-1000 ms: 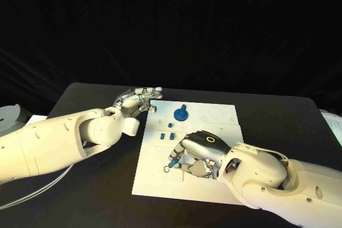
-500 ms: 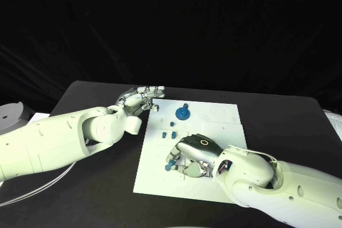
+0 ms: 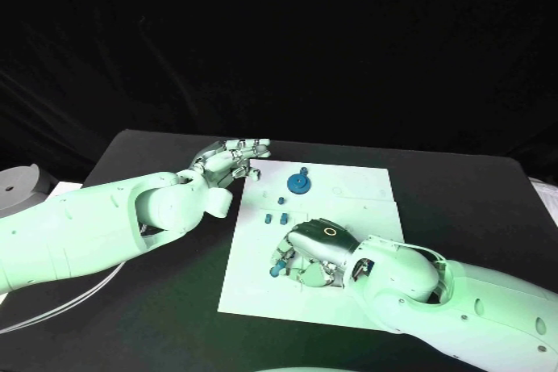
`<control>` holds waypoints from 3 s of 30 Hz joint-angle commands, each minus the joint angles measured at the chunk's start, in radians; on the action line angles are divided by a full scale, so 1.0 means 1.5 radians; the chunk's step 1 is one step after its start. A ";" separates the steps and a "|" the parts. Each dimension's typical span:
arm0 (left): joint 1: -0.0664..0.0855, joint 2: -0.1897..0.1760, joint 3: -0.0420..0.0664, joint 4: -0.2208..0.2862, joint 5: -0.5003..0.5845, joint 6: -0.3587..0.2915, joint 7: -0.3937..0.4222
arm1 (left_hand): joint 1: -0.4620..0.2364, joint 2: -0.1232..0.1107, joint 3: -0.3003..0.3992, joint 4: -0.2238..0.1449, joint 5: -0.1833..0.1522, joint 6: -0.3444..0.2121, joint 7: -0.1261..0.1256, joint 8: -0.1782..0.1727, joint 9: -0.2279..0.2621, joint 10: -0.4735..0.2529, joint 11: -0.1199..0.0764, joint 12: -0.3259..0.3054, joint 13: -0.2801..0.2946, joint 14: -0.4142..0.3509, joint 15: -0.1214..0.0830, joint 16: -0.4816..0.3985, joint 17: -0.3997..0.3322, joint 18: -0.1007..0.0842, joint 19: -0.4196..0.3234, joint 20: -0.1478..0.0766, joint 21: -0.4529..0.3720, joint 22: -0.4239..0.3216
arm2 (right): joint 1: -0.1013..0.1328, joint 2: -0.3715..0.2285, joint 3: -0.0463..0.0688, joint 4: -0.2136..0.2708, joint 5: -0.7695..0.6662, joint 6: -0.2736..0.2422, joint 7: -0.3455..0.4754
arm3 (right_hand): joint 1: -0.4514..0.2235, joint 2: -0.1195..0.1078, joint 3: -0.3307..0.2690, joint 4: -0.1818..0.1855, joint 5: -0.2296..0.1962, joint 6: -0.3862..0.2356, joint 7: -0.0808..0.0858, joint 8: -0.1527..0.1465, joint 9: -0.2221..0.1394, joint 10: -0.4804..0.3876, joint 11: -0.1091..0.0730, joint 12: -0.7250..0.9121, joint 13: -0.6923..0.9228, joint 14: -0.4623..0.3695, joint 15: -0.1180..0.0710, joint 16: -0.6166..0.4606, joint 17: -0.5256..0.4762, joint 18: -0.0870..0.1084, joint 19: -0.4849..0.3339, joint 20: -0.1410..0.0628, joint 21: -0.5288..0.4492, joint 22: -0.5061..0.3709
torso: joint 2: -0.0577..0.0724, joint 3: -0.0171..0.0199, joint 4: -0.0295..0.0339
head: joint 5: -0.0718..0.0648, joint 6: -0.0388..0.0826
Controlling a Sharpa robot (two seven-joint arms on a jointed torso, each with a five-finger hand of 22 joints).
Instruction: Assemble the parts on the task board
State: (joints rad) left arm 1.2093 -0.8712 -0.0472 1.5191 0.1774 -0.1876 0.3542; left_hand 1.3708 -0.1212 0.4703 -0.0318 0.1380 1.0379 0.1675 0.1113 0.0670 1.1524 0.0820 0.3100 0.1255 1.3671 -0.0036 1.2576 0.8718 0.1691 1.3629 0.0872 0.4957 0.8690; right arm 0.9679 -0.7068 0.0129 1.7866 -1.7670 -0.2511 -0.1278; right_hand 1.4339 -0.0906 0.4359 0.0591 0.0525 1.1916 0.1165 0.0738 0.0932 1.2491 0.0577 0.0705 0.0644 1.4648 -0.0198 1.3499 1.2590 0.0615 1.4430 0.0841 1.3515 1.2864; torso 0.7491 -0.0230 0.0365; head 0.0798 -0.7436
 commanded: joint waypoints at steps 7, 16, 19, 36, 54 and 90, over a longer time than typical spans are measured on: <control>0.000 0.000 0.000 0.002 0.002 0.013 0.000 | -0.002 0.003 -0.002 -0.002 0.001 0.001 -0.001 0.003 0.001 -0.005 -0.001 0.005 0.001 -0.005 -0.001 -0.003 -0.002 0.007 -0.005 0.001 -0.003 -0.001 | -0.002 0.006 -0.002 -0.001 -0.035 0.035 -0.034 | 0.006 0.002 0.004 -0.002 0.002 0.004 0.002 0.001 0.001 0.003 0.000 -0.003 0.000 0.035 -0.003 0.002 -0.002 0.005 0.000 -0.004 0.001 -0.001 | 0.000 -0.0001 0.0007 | -0.001 -0.001; 0.000 0.000 0.000 0.002 0.002 0.014 0.000 | -0.002 0.003 -0.002 -0.002 0.001 0.001 -0.001 0.003 0.001 -0.005 -0.001 0.005 0.001 -0.005 -0.001 -0.003 -0.002 0.007 -0.005 0.001 -0.003 -0.001 | -0.003 0.018 -0.004 0.004 -0.037 0.042 -0.042 | -0.027 -0.024 -0.007 0.008 0.006 -0.034 0.016 -0.010 -0.008 -0.039 0.013 -0.008 -0.003 0.032 0.009 -0.006 -0.013 0.007 -0.007 0.003 -0.010 -0.014 | -0.001 -0.0006 0.0008 | -0.001 -0.003; 0.000 0.000 0.000 0.002 0.002 0.014 -0.001 | -0.002 0.003 -0.002 -0.002 0.001 0.001 -0.001 0.003 0.001 -0.005 -0.001 0.005 0.001 -0.005 -0.001 -0.003 -0.002 0.007 -0.005 0.001 -0.003 -0.001 | -0.003 0.020 -0.006 0.003 -0.036 0.026 -0.047 | -0.048 -0.044 -0.028 0.017 0.006 -0.075 0.024 -0.009 -0.017 -0.092 0.024 -0.007 -0.003 0.030 0.018 -0.012 -0.022 0.010 -0.012 0.013 -0.019 -0.025 | -0.001 -0.0003 0.0008 | -0.001 -0.002; 0.000 -0.001 0.000 0.001 0.002 0.012 -0.001 | -0.002 0.003 -0.002 -0.002 0.001 0.001 -0.001 0.003 0.001 -0.005 -0.001 0.005 0.001 -0.005 -0.001 -0.003 -0.002 0.007 -0.005 0.001 -0.003 -0.001 | -0.006 -0.004 -0.007 0.023 -0.022 -0.094 -0.036 | -0.044 -0.039 -0.116 0.028 0.004 -0.123 0.038 -0.007 -0.018 -0.150 0.038 0.002 0.000 0.027 0.029 -0.015 -0.033 0.013 -0.016 0.025 -0.027 -0.034 | -0.001 0.0006 0.0000 | -0.005 0.000; 0.000 -0.004 0.000 0.004 0.002 0.010 0.001 | -0.003 0.004 -0.002 -0.003 0.001 0.002 -0.001 0.004 0.001 -0.006 -0.001 0.008 0.002 -0.006 -0.001 -0.004 -0.004 0.007 -0.005 0.001 -0.003 -0.002 | 0.028 -0.270 0.009 0.139 0.290 -0.114 -0.134 | -0.089 -0.030 -0.187 0.083 0.080 -0.081 -0.005 0.014 -0.011 0.137 -0.025 0.200 0.141 0.046 -0.023 0.043 0.040 -0.006 0.027 -0.021 0.040 0.047 | -0.007 -0.0055 -0.0174 | -0.070 0.013; -0.001 0.001 -0.004 -0.002 0.002 0.018 -0.001 | -0.004 0.004 -0.002 -0.003 0.001 0.002 -0.002 0.004 0.001 -0.006 -0.001 0.009 0.002 -0.006 -0.001 -0.004 -0.004 0.007 -0.005 0.001 -0.004 -0.002 | -0.009 -0.296 -0.005 0.155 0.119 -0.033 -0.296 | -0.113 0.006 -0.331 0.152 0.154 -0.088 -0.015 0.080 0.028 0.118 -0.032 0.731 0.767 0.054 -0.027 0.093 0.108 -0.015 0.042 -0.027 0.072 0.090 | -0.014 -0.0104 -0.0270 | -0.085 0.009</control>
State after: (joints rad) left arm 1.2083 -0.8710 -0.0544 1.5146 0.1775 -0.1821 0.3489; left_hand 1.3708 -0.1212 0.4703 -0.0318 0.1380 1.0378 0.1675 0.1113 0.0677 1.1488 0.0784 0.3178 0.1280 1.3636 -0.0072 1.2576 0.8665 0.1691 1.3629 0.0872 0.4957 0.8676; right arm 0.9573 -1.1539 0.0052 2.0207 -1.5467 -0.3333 -0.5557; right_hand 1.2643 -0.0903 -0.0566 0.2868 0.2787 1.0627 0.0945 0.1892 0.1340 1.4252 0.0131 1.1645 1.1879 1.4647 -0.0557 1.4834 1.3077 0.0505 1.4661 0.0465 1.4530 1.3077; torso 0.7279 -0.0383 -0.0048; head -0.0466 -0.7299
